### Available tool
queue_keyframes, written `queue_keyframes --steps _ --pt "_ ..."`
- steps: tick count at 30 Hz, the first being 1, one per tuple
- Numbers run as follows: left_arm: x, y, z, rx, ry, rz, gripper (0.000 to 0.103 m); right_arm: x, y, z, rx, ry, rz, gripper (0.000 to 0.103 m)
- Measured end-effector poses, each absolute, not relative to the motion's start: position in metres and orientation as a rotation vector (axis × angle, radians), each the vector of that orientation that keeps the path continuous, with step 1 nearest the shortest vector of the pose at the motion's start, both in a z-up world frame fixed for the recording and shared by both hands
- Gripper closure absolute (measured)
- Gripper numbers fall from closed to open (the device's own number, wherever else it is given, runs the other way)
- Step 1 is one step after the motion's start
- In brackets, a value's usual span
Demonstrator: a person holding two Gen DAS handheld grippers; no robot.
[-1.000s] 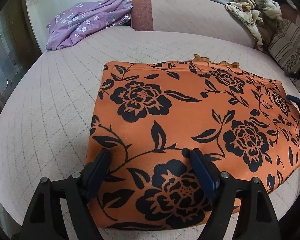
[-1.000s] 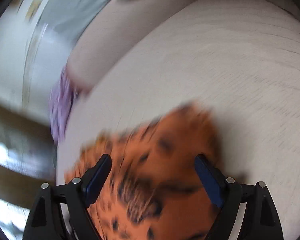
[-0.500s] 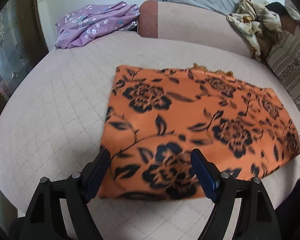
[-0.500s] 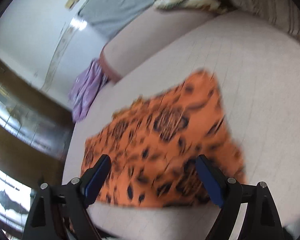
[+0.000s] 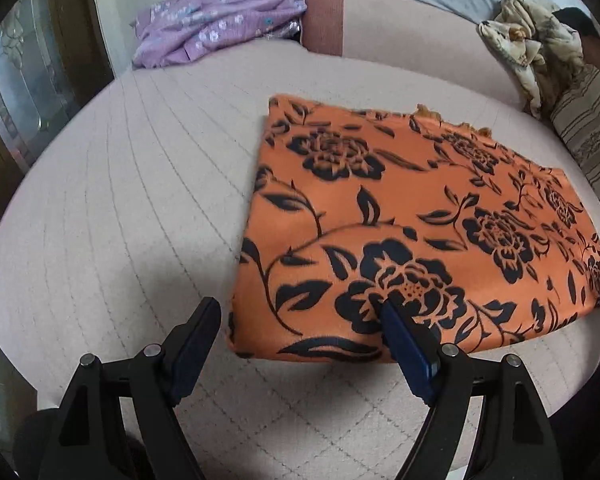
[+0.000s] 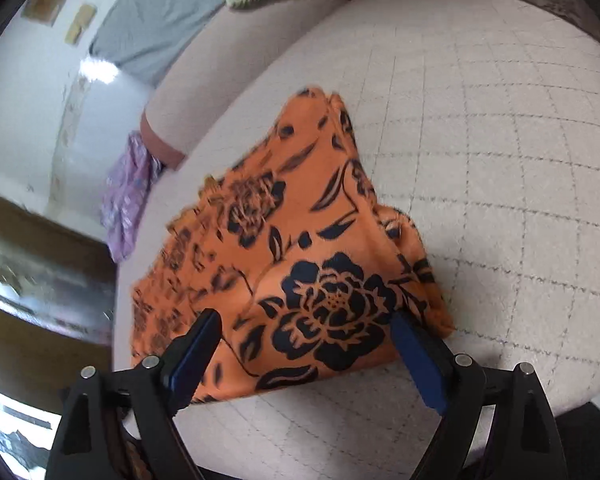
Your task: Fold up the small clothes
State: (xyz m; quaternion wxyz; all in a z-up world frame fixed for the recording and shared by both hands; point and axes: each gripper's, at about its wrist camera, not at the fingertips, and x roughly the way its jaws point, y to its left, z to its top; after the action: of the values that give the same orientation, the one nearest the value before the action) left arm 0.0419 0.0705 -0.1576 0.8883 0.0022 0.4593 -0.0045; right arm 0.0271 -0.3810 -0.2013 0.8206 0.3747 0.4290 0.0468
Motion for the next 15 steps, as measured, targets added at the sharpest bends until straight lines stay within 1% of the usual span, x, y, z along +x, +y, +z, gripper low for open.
queue_keyframes --steps 3,5,6,9,11,15 --pt "0.040 0.067 -0.152 0.025 0.920 -0.017 0.020 0.034 -0.376 -0.179 0.749 0.862 0.142 0.014" --pt "0.045 0.065 -0.165 0.065 0.973 0.003 0.020 0.039 -0.373 -0.173 0.723 0.844 0.173 0.014" --pt "0.047 0.065 -0.172 0.068 1.008 0.007 0.020 0.043 -0.374 -0.177 0.724 0.845 0.181 0.014" --pt "0.046 0.066 -0.157 0.072 0.965 0.016 0.020 0.052 -0.382 -0.206 0.752 0.960 0.083 0.014" --pt "0.043 0.064 -0.144 0.097 0.911 0.026 0.020 0.050 -0.377 -0.193 0.711 0.930 0.087 0.014" --pt "0.053 0.058 -0.131 0.092 0.884 0.011 0.020 0.064 -0.366 -0.163 0.658 0.863 0.167 0.013"
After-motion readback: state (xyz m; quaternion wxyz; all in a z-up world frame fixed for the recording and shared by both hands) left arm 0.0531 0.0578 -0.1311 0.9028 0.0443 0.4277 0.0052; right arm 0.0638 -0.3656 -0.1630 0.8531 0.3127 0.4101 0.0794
